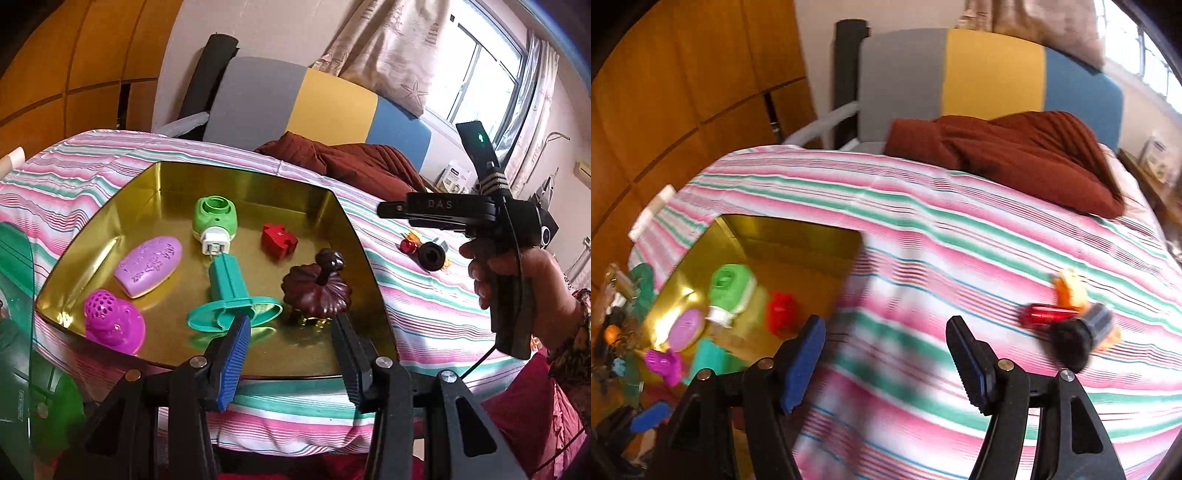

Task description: Organize rigid objects

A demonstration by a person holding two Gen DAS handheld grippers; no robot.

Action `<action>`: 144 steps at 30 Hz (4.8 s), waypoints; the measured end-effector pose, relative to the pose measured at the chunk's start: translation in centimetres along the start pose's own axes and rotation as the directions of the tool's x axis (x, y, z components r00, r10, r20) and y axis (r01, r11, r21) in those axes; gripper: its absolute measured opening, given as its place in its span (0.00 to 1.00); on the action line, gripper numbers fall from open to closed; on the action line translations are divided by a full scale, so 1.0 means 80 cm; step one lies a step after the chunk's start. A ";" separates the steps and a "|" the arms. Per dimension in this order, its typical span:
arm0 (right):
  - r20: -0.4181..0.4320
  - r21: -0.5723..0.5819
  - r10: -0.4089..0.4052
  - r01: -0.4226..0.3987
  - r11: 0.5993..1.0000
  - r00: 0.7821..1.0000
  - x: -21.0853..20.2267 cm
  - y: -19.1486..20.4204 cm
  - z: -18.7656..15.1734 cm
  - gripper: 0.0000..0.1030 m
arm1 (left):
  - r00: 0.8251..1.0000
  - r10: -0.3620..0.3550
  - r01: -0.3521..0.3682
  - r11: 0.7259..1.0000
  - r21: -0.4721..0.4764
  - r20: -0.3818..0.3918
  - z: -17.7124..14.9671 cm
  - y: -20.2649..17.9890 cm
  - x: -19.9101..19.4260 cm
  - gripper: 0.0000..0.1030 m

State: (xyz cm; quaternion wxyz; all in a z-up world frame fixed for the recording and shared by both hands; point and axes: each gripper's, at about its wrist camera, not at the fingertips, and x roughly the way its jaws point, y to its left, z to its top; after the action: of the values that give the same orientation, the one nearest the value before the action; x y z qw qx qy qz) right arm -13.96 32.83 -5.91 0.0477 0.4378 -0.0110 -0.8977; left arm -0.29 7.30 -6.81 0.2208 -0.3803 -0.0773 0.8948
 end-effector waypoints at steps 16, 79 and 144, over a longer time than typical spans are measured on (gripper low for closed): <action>-0.026 0.169 -0.348 0.347 0.923 0.937 0.022 -0.191 0.004 0.69 | 1.000 0.010 -0.009 0.996 0.085 -0.020 -0.001 -0.035 0.008 0.45; -0.029 0.929 -0.174 0.091 0.359 0.984 -0.026 -0.432 -0.139 0.78 | 0.932 -0.113 0.281 0.823 0.494 -0.343 0.079 -0.352 0.284 0.35; -0.142 0.464 -0.148 0.198 0.864 0.979 0.056 -0.309 -0.049 0.39 | 0.959 -0.208 0.247 0.947 0.207 -0.191 0.019 -0.189 0.096 0.43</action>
State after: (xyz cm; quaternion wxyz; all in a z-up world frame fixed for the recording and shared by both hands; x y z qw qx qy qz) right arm -15.50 57.10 -13.33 -0.1412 0.4804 -0.1890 -0.8447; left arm -1.02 24.28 -6.11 0.3708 -0.4141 0.0016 0.8313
